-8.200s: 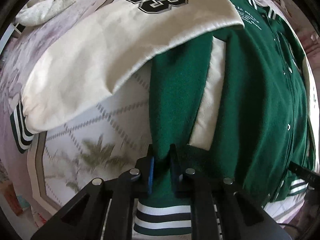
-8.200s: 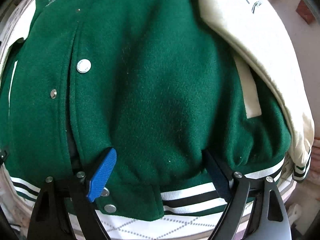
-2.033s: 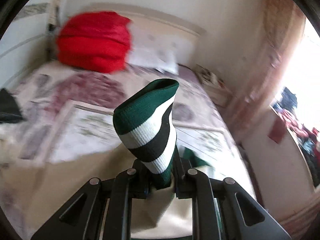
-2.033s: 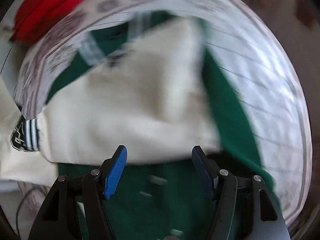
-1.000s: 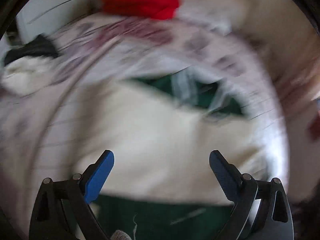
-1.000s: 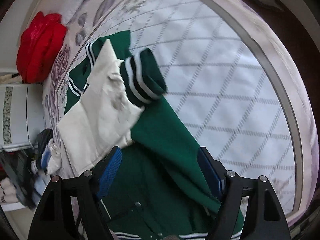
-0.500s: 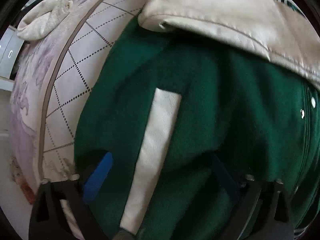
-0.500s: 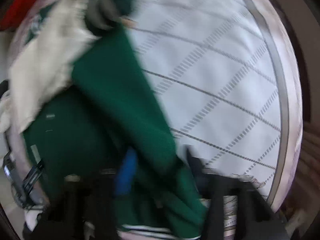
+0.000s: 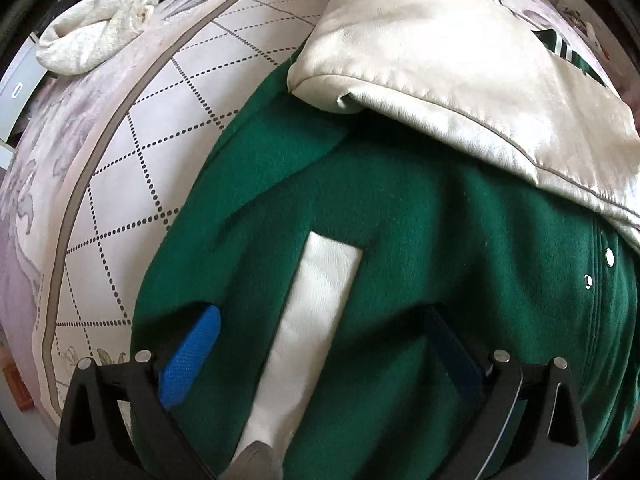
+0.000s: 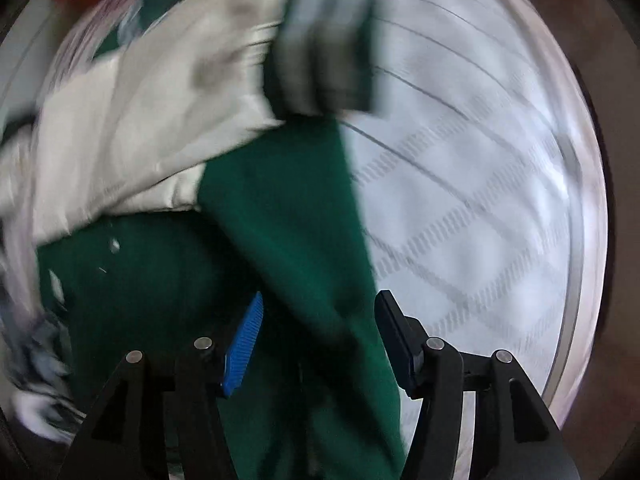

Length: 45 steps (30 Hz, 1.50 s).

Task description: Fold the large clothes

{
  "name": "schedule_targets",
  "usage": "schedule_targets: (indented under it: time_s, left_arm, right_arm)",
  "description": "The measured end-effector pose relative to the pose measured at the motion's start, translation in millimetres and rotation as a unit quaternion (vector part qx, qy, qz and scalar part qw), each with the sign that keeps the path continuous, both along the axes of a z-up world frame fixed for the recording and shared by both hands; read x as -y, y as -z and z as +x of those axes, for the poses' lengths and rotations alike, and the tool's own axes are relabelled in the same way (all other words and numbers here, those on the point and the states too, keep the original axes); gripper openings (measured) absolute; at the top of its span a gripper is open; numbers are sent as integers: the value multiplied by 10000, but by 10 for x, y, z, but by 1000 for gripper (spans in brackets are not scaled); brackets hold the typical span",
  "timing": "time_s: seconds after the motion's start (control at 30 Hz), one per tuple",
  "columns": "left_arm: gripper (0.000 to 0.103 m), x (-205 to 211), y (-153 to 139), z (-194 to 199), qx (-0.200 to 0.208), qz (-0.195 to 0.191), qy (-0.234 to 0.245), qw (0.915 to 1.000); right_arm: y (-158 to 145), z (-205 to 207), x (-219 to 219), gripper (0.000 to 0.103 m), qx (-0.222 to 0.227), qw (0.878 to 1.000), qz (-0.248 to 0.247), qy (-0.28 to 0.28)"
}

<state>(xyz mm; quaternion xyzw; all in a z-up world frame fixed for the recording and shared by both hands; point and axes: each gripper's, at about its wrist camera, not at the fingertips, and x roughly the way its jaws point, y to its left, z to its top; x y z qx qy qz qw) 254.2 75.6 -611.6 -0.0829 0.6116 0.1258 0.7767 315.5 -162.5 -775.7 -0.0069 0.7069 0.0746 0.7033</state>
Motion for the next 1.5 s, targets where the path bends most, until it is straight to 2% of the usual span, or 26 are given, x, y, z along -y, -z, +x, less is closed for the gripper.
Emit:
schedule_targets:
  time_s: [0.03,0.07,0.13,0.2,0.23,0.3,0.37,0.43,0.47,0.5,0.53,0.57,0.63,0.67,0.77,0.8,0.87,1.03,1.13,1.2,1.23,1.27,1.33,1.37,1.43,1.5]
  left_arm:
    - [103,-1,-2,-13,48,-8,20,10000]
    - [103,-40,5,-21,92,-15,36,9999]
    - [103,-40,7,-86,190,-25,61,9998]
    - [103,-28,-12,-279,233,-13,78,9997]
    - [103,-29,-13,-302,239,-17,71,9997]
    - [103,-54,-19,-335,240,-51,49,9997]
    - [103,-53,-26,-338,199,-47,79,9998]
    - [103,-65,-45,-350,168,-73,46,9998]
    - [103,-47,-62,-345,146,-58,56,9999]
    - [103,-43,-68,-356,121,-40,61,9999]
    - [103,-40,-74,-361,104,-31,60,9999]
    - [103,-37,-80,-369,76,-18,56,10000]
    - [103,-3,-121,-335,29,24,59,10000]
    - [103,1,-128,-327,13,25,40,10000]
    - [103,-12,-135,-308,-12,-8,-73,10000]
    - [103,-11,-144,-297,-45,-4,-111,9999]
    - [103,-10,-177,-260,-142,-13,-165,9998]
    - [103,112,-351,-295,-517,-321,-127,9981]
    - [103,303,-423,-418,-501,-191,165,9984]
    - [103,412,-304,-482,-676,87,331,9971]
    - [103,414,-234,-511,-731,103,320,9968]
    - [103,412,-218,-546,-673,43,260,9974]
    - [103,418,-255,-553,-729,49,234,9971]
    - [103,437,-286,-568,-795,88,240,9965]
    - [103,458,-413,-604,-823,103,303,9961]
    - [103,426,-515,-703,-834,85,449,9955]
  right_arm:
    - [21,64,5,17,5,10000,11,16]
    - [11,118,84,12,9,9994,195,271]
    - [-32,155,524,9,8,9839,964,1505]
    - [19,35,968,8,-54,9552,1255,2680]
    - [87,-97,1248,8,-113,9313,1305,3398]
    - [234,-326,1588,8,-322,8919,1475,4263]
    - [304,-425,1674,7,-600,8766,1622,4491]
    - [144,-343,1567,17,-575,9041,1296,4032]
    - [-5,-249,1431,22,-448,9315,861,3505]
    - [-97,-188,1322,23,-289,9475,691,3109]
    - [-164,-128,1201,36,-169,9615,532,2689]
    - [-200,-40,1016,60,-118,9778,260,2077]
    - [-164,65,826,63,-96,9888,122,1487]
    - [-143,99,811,44,-45,9892,125,1463]
    - [9,97,1158,23,36,9652,564,2555]
    - [60,34,1354,22,-46,9440,880,3179]
    - [18,-32,1475,25,-192,9329,1185,3396]
    - [-380,-610,1451,44,-528,9444,1230,3003]
    - [-266,-1100,1387,48,-1287,9441,1325,2731]
    - [-39,-1350,1345,38,-1662,9388,1418,2663]
    - [34,-1578,1429,13,-1628,9365,1326,2808]
    - [33,-1737,1517,11,-1526,9294,1321,3090]
    - [73,-1882,1723,9,-1559,8963,1509,3867]
    - [5,-1865,1685,11,-1559,8998,1366,3838]
    - [-297,-1774,1411,26,-1393,9353,506,3214]
    - [-672,-1782,1064,37,-1013,9566,178,2727]
